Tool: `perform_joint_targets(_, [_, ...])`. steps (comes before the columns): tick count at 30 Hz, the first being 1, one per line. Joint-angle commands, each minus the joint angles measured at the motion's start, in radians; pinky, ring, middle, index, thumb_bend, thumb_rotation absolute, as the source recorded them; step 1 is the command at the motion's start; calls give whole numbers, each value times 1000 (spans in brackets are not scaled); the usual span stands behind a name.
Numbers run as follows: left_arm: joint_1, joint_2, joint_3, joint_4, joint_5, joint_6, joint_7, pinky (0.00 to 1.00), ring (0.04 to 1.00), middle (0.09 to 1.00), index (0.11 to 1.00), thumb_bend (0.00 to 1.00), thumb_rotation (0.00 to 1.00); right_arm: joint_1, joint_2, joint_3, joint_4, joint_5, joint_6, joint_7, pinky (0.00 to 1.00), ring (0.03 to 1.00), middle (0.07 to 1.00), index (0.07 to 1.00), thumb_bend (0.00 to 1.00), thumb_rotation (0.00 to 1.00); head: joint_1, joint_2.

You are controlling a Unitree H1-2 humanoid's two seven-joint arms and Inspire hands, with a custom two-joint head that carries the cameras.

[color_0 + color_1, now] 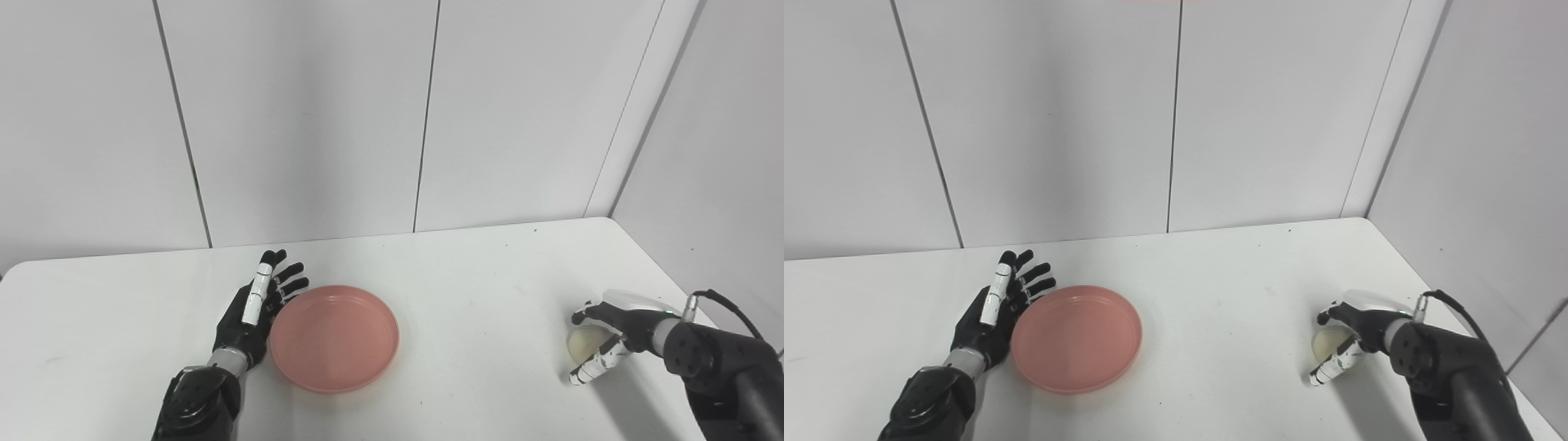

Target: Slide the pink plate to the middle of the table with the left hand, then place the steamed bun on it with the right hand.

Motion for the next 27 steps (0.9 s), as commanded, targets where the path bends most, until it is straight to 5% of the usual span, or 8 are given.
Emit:
perform_joint_targets(1, [-7,1,-2,6,-2,22,-5,760,810,864,922,753,892,-33,-26,-6,-5,-8,-7,-32,920,1000,1000,842,1000,369,1,1])
perform_joint_targets(9, [-10,2,-5,11,1,19,-6,758,806,864,919,748,895,-34,-19,3,-7,-70,-7,-48,878,987,984,839,1000,347,1,0])
perform_joint_targets(15, [-11,2,-4,12,-1,23,-7,757,808,867,915,743,898,-41,-14,3,-11,-168,-7,-36,731,897,949,830,1000,317,-1,1])
perform_joint_targets(20, [-12,2,-3,15,-3,24,-8,757,807,863,912,745,892,-42,-35,11,-19,-173,-9,-50,299,418,563,807,1000,225,-1,1])
perform_joint_targets(23, [-12,3,-3,17,-3,23,-9,754,805,865,911,747,894,-40,-39,1,-16,-152,-8,-52,224,318,453,790,1000,211,0,1])
perform_joint_targets(27, [-13,2,-2,16,-2,27,-7,749,799,860,905,758,889,-34,-49,11,-10,-124,-9,-73,238,329,449,749,983,203,1,3])
